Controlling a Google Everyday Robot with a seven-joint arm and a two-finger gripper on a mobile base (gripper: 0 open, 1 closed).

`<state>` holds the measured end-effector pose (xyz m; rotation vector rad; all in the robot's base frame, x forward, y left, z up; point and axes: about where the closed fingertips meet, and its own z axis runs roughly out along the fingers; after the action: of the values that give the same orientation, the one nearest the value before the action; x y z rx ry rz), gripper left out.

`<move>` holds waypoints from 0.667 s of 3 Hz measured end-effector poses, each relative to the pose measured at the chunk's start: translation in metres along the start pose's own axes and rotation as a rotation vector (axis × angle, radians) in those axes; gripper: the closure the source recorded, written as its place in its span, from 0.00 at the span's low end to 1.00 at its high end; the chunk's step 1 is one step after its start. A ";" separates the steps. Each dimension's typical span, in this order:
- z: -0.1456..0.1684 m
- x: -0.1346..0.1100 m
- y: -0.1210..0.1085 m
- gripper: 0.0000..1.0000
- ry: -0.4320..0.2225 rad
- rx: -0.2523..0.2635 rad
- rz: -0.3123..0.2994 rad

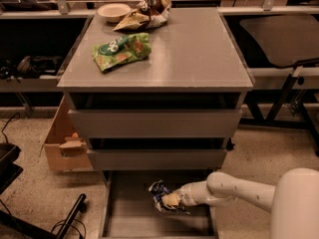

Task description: Place blue chip bag into bottom drawer

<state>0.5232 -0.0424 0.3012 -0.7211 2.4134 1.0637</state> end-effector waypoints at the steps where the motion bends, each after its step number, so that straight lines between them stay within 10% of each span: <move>1: -0.011 0.005 -0.036 1.00 0.009 0.080 0.038; 2: -0.012 0.007 -0.038 0.82 0.012 0.087 0.042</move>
Offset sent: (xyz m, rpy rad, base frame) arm 0.0150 -0.0273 -0.0139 -0.0562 0.0089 -0.0566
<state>0.5391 -0.0757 0.2839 -0.6527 2.4779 0.9661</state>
